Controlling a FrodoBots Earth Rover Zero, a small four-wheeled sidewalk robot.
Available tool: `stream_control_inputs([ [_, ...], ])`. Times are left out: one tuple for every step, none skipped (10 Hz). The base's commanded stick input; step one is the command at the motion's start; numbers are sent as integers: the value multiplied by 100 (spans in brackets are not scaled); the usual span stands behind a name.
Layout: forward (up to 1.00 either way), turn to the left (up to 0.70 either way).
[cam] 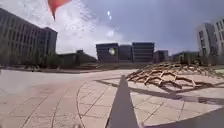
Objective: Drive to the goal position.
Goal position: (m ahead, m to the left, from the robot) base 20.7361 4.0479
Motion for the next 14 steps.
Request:
stream_control_inputs([
  [45,3],
  [45,3],
  [45,3],
  [45,3],
  [45,3],
  [45,3],
  [45,3],
  [45,3],
  [45,3],
  [45,4],
  [45,3],
  [45,3],
  [45,3],
  [45,3],
])
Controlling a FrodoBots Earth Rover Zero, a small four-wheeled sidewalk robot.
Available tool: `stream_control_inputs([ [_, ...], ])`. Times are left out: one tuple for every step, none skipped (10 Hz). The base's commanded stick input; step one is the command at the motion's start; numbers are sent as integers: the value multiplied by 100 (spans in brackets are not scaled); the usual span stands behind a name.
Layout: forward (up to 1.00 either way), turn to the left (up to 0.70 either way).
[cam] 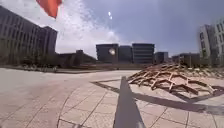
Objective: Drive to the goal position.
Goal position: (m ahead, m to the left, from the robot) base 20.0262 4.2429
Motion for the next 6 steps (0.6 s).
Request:
stream_control_inputs([
  [45,3],
  [45,3],
  [45,3],
  [45,3],
  [45,3],
  [45,30],
])
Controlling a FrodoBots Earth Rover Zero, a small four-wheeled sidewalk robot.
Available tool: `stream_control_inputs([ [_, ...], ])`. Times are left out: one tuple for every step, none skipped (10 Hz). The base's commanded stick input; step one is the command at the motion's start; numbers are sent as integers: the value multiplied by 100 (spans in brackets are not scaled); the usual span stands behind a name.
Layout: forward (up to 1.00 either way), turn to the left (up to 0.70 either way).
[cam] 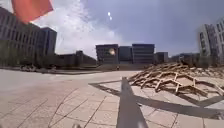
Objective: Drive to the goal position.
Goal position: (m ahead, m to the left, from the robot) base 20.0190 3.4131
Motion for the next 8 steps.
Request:
stream_control_inputs([
  [45,30],
  [45,30],
  [45,30],
  [45,30],
  [45,30],
  [45,30],
  [45,30],
  [45,30],
])
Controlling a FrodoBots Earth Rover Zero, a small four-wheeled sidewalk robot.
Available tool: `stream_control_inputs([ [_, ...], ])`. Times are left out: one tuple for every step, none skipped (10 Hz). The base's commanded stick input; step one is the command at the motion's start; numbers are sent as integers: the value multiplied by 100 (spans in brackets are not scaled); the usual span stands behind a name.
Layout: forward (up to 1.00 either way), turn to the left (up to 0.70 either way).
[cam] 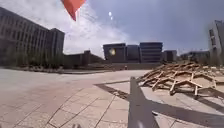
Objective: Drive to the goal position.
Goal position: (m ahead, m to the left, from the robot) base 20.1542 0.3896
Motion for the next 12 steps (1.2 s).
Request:
stream_control_inputs([
  [45,30],
  [45,30],
  [45,30],
  [45,30],
  [45,30],
  [45,30],
  [45,30],
  [45,29],
  [45,24],
  [45,22],
  [45,20],
  [45,8],
])
